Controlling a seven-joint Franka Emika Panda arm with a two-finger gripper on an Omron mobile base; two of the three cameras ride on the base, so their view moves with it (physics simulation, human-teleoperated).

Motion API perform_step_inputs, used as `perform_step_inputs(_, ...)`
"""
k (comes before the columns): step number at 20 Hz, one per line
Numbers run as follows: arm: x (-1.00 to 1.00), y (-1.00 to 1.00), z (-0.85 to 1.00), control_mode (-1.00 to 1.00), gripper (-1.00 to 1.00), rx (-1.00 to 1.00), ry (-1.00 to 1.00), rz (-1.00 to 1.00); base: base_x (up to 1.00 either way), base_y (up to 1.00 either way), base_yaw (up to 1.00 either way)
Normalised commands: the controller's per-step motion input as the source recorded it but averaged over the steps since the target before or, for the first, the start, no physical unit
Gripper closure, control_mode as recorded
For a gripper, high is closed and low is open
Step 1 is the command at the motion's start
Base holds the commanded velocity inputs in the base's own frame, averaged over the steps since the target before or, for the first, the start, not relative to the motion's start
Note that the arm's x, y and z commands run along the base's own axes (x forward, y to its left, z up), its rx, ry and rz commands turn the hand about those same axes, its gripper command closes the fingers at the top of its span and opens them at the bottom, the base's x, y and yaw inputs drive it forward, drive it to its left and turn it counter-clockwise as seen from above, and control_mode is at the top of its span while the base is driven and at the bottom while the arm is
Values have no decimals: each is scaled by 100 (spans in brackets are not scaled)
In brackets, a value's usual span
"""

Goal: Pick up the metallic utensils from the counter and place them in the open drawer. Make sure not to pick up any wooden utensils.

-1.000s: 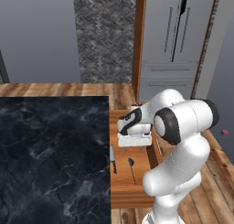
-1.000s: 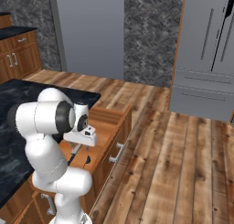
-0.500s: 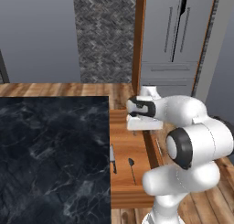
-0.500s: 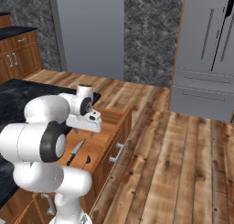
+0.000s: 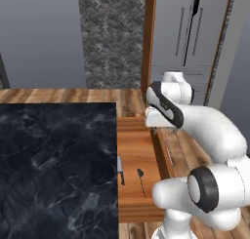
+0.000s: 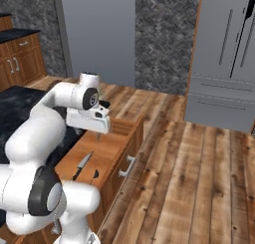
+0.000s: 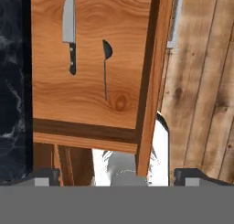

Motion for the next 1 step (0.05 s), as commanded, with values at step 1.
perform_step_inputs(1, -85, -8, 81, -100, -100, 0, -1, 0, 0, 0, 0)
